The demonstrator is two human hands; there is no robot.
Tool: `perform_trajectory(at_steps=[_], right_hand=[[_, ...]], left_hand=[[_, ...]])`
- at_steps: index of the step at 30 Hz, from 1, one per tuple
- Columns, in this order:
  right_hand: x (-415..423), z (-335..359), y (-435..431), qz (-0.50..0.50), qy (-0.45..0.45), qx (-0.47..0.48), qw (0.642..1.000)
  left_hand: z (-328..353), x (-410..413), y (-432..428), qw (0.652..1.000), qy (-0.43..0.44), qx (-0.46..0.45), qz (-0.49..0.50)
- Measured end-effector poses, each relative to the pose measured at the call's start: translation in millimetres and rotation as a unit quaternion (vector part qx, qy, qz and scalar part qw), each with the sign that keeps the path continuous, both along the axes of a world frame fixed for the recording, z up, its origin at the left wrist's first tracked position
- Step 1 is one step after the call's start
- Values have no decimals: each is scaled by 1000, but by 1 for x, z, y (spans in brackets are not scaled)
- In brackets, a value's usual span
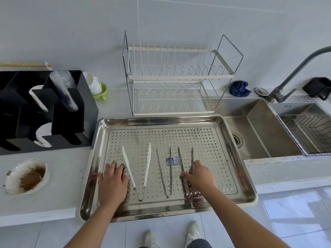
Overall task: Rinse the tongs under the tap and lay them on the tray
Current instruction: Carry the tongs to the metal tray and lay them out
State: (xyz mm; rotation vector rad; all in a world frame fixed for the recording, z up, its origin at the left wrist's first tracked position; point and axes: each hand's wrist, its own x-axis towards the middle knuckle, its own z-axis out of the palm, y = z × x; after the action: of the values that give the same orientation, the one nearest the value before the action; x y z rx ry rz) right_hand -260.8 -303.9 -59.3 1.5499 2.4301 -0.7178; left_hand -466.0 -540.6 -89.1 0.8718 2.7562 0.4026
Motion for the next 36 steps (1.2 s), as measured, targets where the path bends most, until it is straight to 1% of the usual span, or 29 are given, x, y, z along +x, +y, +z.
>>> perform_trajectory(at_steps=[3, 5, 7, 9, 11, 15, 18, 26, 31, 36], right_hand=[[5, 5, -3, -2, 11, 31, 999], [5, 9, -10, 12, 51, 75, 996], [-1, 11, -23, 71, 86, 100, 989], [-13, 10, -37, 130, 89, 99, 983], [-27, 9, -46, 150, 80, 79, 982], [-42, 8, -52, 148, 45, 35, 987], [-40, 2, -54, 137, 38, 12, 990], [-36, 0, -57, 121, 51, 7, 991], [-34, 0, -59, 109, 45, 5, 993], [-34, -2, -59, 87, 58, -2, 995]], left_hand=[[8, 1, 4, 1000, -4, 26, 16], [17, 5, 9, 997, 3, 59, 44], [27, 12, 14, 994, -12, 76, 77], [32, 19, 19, 990, -57, 92, 90], [32, 22, 22, 988, -81, 97, 87], [30, 26, 22, 987, -100, 98, 84], [28, 25, 21, 987, -105, 90, 81], [28, 29, 20, 989, -106, 65, 74], [28, 30, 20, 989, -110, 64, 74], [31, 31, 20, 989, -114, 63, 75]])
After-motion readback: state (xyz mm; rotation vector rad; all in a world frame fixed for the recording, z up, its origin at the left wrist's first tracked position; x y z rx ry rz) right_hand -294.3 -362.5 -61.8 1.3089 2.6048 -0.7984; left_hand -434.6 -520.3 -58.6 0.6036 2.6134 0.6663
